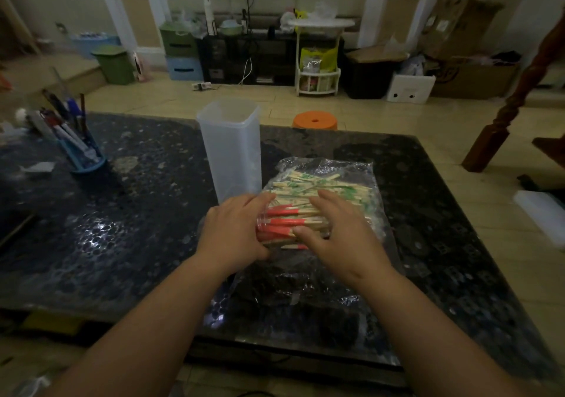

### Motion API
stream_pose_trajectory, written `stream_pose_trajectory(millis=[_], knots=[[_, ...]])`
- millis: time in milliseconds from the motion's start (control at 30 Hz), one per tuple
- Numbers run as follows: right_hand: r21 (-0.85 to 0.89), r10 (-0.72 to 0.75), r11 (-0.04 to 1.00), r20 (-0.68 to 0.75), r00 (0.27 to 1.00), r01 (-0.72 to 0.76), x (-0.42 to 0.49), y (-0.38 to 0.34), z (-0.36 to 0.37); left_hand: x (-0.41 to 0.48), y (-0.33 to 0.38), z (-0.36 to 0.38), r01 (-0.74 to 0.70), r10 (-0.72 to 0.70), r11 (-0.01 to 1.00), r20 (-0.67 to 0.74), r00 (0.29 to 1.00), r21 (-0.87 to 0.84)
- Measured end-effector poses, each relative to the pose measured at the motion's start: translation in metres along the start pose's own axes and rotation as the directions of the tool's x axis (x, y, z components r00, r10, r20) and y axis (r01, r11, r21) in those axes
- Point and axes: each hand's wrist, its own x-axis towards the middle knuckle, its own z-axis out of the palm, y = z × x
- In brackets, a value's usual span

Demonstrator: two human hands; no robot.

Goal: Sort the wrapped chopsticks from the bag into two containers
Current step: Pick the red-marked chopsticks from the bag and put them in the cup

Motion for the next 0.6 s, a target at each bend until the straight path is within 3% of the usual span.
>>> stream_pose_trajectory(millis=[233, 433, 600], knots=[[-0.108, -0.032, 0.994, -0.062, 0.998, 0.025, -0.0007, 0.0011, -0.0025, 0.0000, -0.0023, 0.0032, -0.015, 0.014, 1.000, 0.019, 1.000, 0.012], [0.094, 0.043, 0.995, -0.187, 0.981, -0.025, -0.0025, -0.0030, -0.0029, 0.0011, 0.0014, -0.0006, 0.004, -0.003, 0.999, 0.022, 1.000, -0.047], [0.152, 0.024, 0.988, -0.062, 0.998, -0.015, -0.0037, -0.0013, -0.0058, -0.0005, 0.0012, -0.0012, 0.017, -0.016, 1.000, 0.027, 1.000, -0.019]])
